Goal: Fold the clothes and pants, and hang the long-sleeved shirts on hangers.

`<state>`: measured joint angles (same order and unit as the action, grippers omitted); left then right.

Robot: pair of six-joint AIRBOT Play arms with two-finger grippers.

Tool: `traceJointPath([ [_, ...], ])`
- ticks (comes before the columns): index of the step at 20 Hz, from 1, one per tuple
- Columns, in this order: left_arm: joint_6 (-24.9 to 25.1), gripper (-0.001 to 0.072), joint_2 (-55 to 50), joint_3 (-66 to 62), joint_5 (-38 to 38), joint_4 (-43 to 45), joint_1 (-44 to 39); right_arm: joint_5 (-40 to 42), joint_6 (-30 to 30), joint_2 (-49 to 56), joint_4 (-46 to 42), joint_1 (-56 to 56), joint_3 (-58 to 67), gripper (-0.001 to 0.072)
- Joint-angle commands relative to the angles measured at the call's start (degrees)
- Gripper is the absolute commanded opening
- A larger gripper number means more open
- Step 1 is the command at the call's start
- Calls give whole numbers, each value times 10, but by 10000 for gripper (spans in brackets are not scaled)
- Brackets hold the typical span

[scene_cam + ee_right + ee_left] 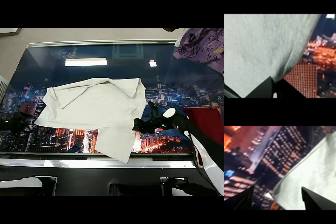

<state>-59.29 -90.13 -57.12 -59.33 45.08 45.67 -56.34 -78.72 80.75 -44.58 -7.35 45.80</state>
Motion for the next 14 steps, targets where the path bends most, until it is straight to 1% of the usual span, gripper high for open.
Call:
traceJointPath([
  [1,38,625,-14,2,9,-12,-13,-7,-2,0,0,0,1,27],
  [4,40,625,-15,2,10,-12,-32,-7,-2,0,0,0,1,27],
  [13,38,624,-20,2,-54,-5,-40,-5,-2,0,0,0,1,27],
  [14,38,583,-20,2,-57,-5,-40,-4,-2,0,0,0,1,27],
])
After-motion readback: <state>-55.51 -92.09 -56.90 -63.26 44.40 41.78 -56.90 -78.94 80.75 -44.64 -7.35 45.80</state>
